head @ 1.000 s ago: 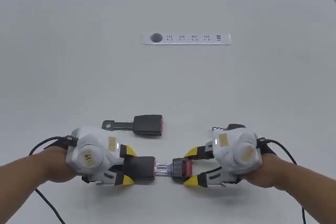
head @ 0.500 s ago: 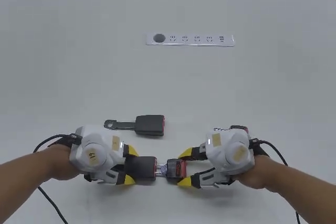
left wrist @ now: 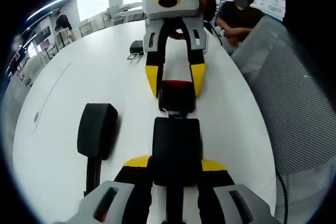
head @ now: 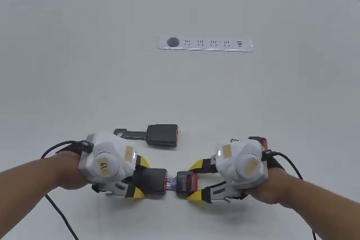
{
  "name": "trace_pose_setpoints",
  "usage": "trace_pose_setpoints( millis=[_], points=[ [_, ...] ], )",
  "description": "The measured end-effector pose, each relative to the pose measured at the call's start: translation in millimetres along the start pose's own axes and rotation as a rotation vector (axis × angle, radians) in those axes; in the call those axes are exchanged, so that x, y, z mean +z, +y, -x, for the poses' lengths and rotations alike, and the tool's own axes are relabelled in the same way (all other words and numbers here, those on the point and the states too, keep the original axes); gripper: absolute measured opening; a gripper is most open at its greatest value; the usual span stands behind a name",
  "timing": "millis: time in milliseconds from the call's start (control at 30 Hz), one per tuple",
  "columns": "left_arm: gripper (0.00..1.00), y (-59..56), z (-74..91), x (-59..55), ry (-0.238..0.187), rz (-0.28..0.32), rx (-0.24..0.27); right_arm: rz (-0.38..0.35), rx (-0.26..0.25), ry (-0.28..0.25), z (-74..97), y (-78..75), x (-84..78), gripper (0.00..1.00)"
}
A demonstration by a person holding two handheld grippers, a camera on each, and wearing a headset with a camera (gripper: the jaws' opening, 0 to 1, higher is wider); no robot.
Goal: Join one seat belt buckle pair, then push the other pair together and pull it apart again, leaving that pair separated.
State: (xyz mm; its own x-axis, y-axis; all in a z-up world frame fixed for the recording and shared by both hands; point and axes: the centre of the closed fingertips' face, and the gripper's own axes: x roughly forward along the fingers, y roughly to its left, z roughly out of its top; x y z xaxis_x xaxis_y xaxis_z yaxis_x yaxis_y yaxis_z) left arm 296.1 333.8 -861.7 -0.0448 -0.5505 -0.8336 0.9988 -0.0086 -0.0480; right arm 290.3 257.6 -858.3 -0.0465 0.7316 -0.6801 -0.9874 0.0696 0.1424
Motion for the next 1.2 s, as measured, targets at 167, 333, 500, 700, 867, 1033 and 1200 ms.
trace_pose_setpoints(
  millis=[167, 333, 500, 700, 867, 1033, 1200],
  points=[
    [0.34, -0.6, -0.2, 0.5, 0.003, -0.006, -0.003, -0.008, -0.007, -0.004, -2.8, 0.1, 2.1, 0.35],
    [0.34, -1.0, 0.4, 0.8, -0.002, -0.003, -0.001, -0.004, -0.018, 0.0, -4.1, -0.2, 4.2, 0.35],
    [0.34, -1.1, 0.3, 1.2, 0.002, -0.004, 0.0, -0.022, -0.03, -0.007, -5.6, -0.5, 5.4, 0.35],
    [0.34, -1.3, 0.9, 1.1, 0.001, 0.001, 0.002, -0.019, -0.037, -0.001, -11.4, -1.5, 10.5, 0.35],
    [0.34, -1.5, 1.1, 1.2, -0.003, 0.007, 0.005, -0.027, -0.045, -0.003, -12.0, -2.0, 11.6, 0.35],
    [0.35, -1.2, 1.7, 0.1, 0.001, 0.009, 0.006, -0.035, -0.057, -0.003, -17.4, -3.5, 17.6, 0.35],
    [0.35, -2.4, 2.1, 1.6, -0.001, 0.012, 0.01, -0.039, -0.062, 0.013, -16.3, -2.9, 17.8, 0.35]
  ],
)
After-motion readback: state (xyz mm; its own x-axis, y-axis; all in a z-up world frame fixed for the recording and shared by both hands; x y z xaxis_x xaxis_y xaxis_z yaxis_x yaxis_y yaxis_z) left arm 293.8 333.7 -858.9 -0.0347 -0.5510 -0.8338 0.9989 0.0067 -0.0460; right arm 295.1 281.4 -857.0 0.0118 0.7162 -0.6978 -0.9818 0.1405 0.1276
